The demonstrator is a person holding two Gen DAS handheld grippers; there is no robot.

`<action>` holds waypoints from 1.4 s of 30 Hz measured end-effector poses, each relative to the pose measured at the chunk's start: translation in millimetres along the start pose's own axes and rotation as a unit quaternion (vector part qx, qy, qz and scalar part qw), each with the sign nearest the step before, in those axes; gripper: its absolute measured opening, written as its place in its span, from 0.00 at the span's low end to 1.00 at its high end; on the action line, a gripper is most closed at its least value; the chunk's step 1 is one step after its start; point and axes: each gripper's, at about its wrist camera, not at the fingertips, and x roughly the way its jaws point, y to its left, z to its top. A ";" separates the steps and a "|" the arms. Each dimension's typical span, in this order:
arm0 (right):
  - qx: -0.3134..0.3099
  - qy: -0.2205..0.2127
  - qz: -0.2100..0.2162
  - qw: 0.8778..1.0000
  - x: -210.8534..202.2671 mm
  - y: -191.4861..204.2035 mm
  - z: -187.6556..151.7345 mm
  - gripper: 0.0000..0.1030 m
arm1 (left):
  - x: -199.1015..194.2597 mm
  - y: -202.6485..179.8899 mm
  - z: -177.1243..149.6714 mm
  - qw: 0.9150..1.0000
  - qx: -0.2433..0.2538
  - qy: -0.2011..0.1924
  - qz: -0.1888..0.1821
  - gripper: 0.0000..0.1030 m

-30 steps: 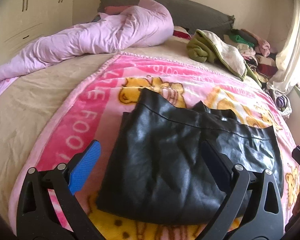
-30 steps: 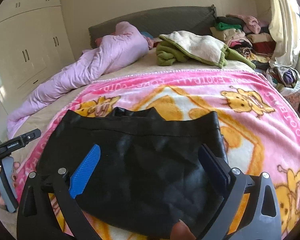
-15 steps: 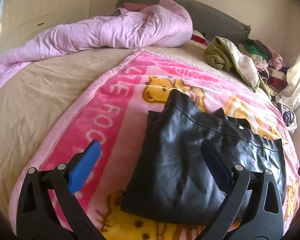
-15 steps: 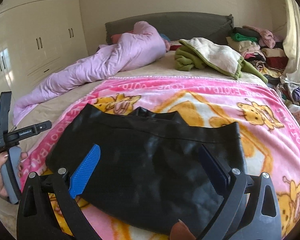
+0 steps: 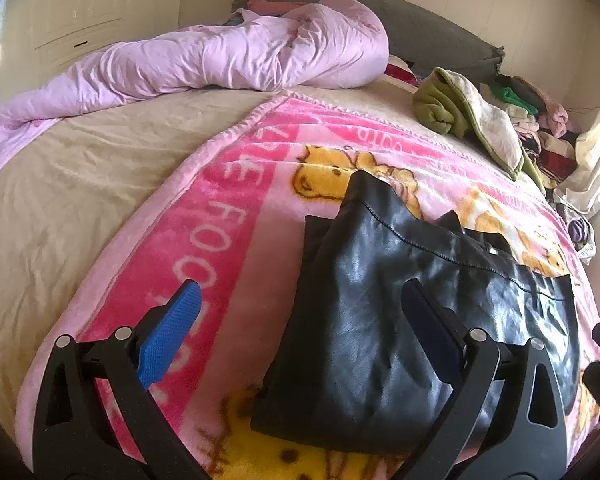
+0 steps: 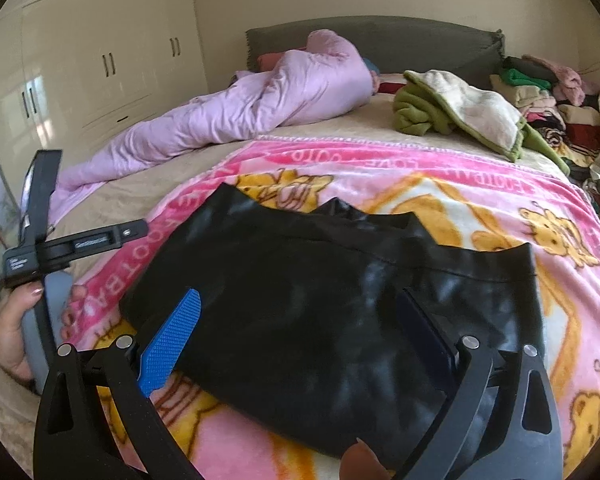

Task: Fold large clothes
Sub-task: 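Close both tools on the folded jacket's edge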

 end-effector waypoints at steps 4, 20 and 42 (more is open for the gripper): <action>-0.002 0.015 0.014 1.000 6.8 5.2 -9.2 0.60 | 11.4 -6.2 -3.2 1.000 0.013 0.013 -0.011 0.91; -0.029 0.128 0.029 0.991 41.7 12.7 -67.5 0.08 | 66.5 -21.3 -21.4 0.994 0.040 0.083 -0.051 0.52; 0.068 0.073 0.009 0.995 57.6 -52.4 14.5 0.04 | 52.7 -35.8 -20.9 0.994 0.077 0.055 -0.046 0.35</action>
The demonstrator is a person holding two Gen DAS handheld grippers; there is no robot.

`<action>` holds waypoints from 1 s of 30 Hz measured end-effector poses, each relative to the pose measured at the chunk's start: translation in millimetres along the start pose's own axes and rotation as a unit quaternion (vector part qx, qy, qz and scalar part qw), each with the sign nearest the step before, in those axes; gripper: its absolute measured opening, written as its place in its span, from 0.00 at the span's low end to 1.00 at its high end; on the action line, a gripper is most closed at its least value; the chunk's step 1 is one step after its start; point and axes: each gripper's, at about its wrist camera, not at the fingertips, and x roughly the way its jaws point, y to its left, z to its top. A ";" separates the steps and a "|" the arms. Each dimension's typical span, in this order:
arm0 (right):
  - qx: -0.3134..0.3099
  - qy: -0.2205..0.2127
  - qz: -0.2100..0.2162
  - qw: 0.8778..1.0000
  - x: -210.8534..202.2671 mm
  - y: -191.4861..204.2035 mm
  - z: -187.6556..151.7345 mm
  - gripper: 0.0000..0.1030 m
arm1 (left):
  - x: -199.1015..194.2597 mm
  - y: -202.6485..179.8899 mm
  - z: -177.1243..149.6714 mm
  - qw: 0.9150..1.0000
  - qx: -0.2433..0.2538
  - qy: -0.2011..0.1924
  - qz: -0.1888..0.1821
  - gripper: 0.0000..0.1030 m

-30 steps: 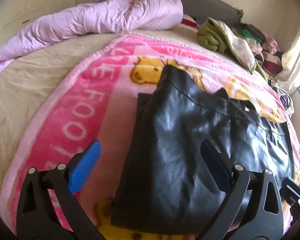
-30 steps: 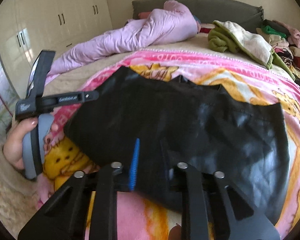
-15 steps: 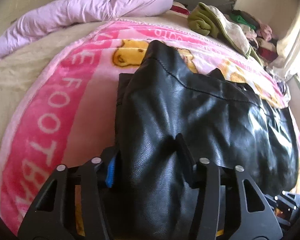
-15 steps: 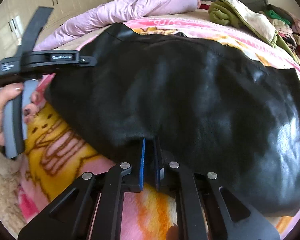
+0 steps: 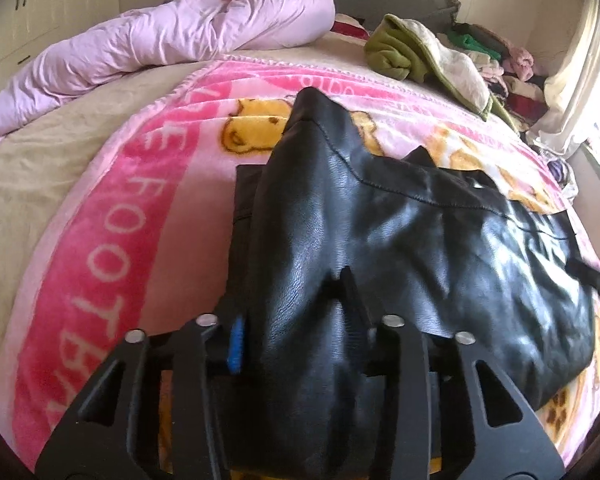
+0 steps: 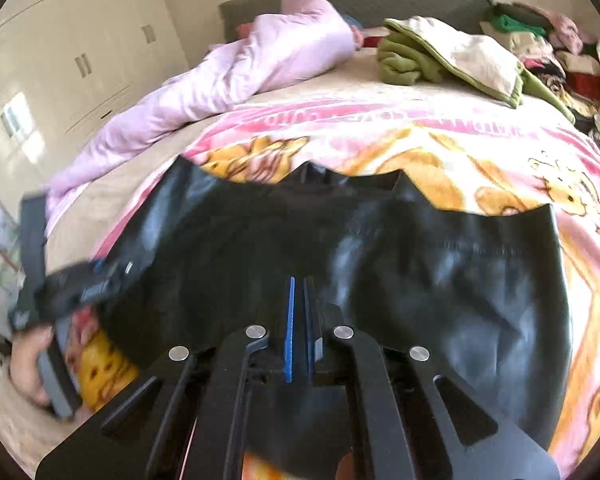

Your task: Fold large clothes

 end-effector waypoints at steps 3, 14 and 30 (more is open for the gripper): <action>0.002 0.007 -0.012 1.000 24.1 -5.2 21.8 0.04 | 5.4 7.5 -0.2 1.000 -0.009 0.008 0.005 0.51; 0.023 0.085 -0.031 0.996 112.0 -13.8 25.4 0.02 | 33.2 41.4 -5.0 0.991 -0.106 0.040 -0.069 0.60; 0.011 0.020 0.047 0.999 17.2 -1.1 -0.5 0.02 | -23.0 0.4 12.1 0.996 -0.033 -0.036 -0.080 0.16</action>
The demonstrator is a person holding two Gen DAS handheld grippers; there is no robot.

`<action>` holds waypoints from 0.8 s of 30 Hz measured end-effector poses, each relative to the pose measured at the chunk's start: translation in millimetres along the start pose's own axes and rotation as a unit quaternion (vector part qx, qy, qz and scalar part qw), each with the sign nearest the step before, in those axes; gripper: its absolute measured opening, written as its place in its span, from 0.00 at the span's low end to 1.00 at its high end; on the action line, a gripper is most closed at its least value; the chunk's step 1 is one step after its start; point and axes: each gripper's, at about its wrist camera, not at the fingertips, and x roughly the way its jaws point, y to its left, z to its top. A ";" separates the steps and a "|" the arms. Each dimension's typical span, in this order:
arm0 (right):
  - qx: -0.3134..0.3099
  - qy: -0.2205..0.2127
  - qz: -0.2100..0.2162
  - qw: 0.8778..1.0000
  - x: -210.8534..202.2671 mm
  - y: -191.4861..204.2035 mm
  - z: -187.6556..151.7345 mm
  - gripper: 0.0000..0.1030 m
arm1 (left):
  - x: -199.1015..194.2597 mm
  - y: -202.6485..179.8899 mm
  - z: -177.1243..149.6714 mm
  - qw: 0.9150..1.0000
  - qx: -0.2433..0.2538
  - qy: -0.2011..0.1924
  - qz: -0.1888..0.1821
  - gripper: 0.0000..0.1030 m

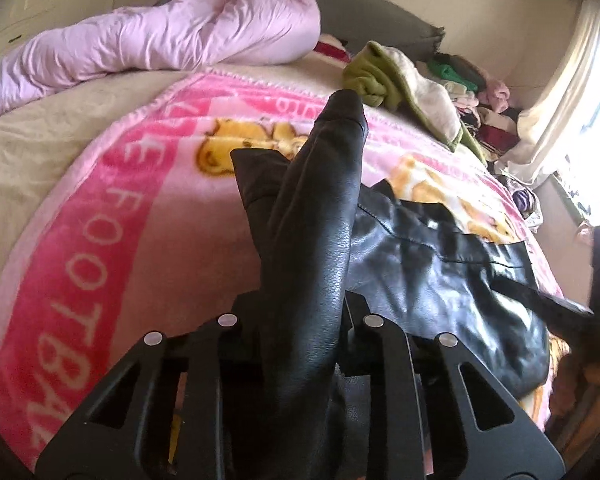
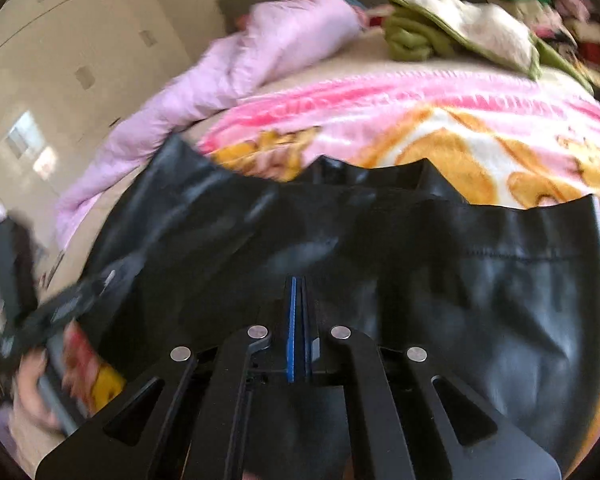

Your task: Fold large clothes

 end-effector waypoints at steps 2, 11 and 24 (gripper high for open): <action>-0.018 0.002 -0.001 1.000 -11.2 9.0 -11.9 0.02 | -3.5 -3.6 1.0 1.000 0.004 -0.006 -0.003 0.15; -0.014 0.070 -0.039 0.997 33.2 1.3 -67.9 0.00 | -11.2 -9.5 -0.3 1.000 0.005 -0.013 -0.023 0.14; -0.110 -0.060 -0.019 0.992 -36.1 65.5 -85.8 0.57 | -28.7 -24.9 5.4 0.998 0.017 -0.037 -0.039 0.13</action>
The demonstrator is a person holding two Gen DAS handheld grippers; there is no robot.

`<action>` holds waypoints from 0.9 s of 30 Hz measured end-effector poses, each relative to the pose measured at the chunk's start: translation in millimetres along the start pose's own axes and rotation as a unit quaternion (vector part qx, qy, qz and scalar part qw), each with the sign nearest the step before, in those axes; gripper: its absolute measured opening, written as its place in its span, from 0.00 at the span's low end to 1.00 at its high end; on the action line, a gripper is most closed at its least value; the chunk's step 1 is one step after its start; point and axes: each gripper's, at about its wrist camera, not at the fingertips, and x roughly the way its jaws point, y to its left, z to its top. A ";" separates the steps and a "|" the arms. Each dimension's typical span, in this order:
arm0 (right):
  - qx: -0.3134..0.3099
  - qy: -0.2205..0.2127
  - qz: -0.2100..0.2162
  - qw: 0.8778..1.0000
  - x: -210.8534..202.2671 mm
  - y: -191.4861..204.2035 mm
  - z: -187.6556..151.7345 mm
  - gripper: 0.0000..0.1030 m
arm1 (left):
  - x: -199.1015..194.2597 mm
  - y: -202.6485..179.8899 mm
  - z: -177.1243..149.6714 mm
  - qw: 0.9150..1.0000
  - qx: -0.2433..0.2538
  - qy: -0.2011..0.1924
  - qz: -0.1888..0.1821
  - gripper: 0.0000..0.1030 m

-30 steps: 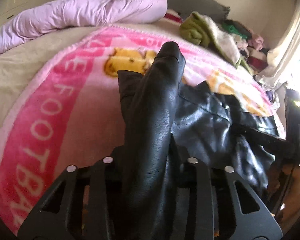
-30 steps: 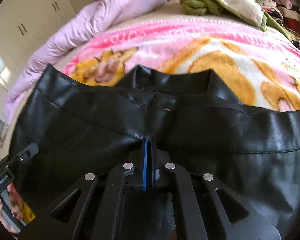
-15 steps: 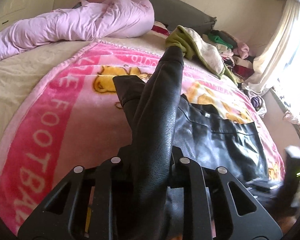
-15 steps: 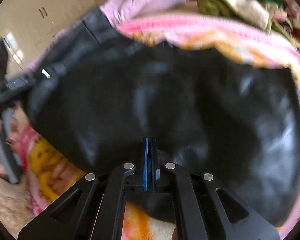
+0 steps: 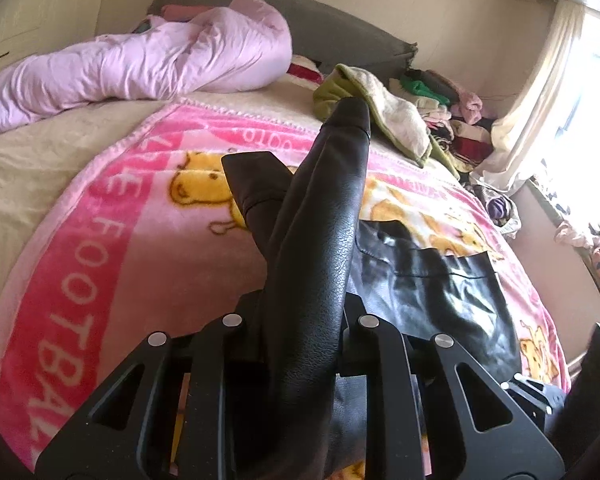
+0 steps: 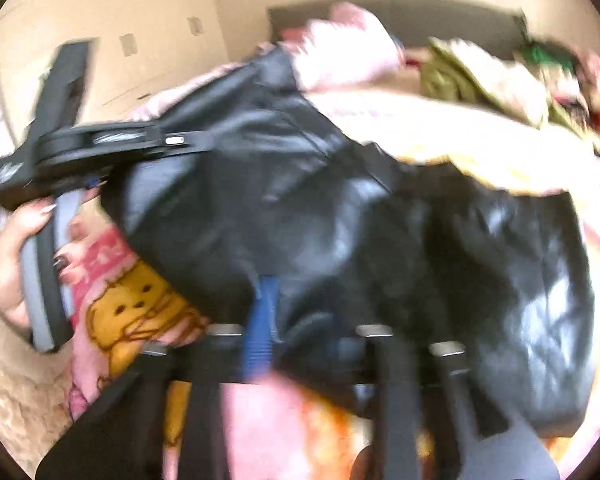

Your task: Fold large clothes

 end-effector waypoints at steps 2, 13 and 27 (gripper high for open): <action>-0.034 -0.025 -0.013 0.999 -5.3 19.0 -2.3 0.79 | -1.6 -3.5 1.9 1.000 0.004 -0.001 -0.004 0.13; -0.170 -0.058 -0.114 0.977 34.5 92.3 -18.4 0.88 | -3.8 -4.5 4.7 1.000 0.001 0.002 -0.020 0.13; -0.171 -0.111 -0.104 0.973 24.9 100.4 -16.8 0.41 | -10.2 -14.9 9.7 1.000 0.006 -0.004 -0.029 0.13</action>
